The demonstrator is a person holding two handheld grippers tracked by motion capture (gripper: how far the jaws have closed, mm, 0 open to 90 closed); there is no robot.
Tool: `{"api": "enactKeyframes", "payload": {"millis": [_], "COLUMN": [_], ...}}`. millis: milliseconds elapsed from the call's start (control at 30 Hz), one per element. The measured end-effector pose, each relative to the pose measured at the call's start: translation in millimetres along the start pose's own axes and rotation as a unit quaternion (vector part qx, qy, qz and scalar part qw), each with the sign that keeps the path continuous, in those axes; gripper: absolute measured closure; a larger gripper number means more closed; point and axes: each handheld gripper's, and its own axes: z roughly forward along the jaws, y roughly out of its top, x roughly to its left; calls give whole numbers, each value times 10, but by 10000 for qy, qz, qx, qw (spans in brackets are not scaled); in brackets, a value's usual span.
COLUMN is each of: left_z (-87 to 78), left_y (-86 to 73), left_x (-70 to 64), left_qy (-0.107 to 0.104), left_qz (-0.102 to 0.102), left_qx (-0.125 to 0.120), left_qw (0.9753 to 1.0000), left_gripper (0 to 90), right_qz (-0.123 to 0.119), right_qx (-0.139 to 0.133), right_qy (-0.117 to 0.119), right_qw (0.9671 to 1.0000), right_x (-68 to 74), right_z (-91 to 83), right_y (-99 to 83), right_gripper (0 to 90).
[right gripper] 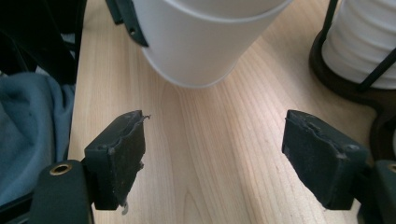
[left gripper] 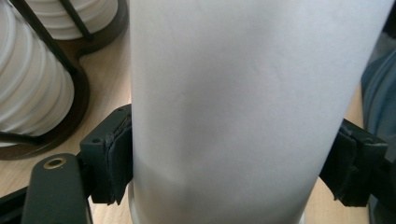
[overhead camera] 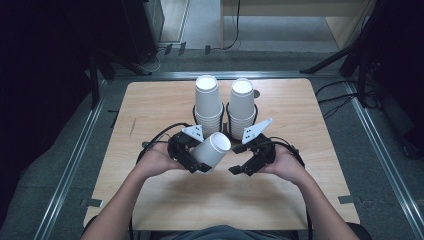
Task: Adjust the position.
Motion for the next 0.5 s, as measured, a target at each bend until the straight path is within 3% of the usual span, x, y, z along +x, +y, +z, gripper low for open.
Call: {"api": "enactKeyframes", "payload": {"millis": [200, 500], "left_z": [94, 286], "left_y": [33, 67], "left_x": [-10, -32], "left_qy": [99, -106], "left_qz": [196, 292], "left_qx": [411, 733], "left_qw": [9989, 9968], "left_gripper": [170, 170], "right_qz": [-120, -178], "right_qx": [39, -49], "right_qy": [-8, -14], "right_qw": [9999, 9998], "right_x": [9, 7], "right_z": [53, 46], "right_y": [11, 20], "right_gripper": [216, 215]}}
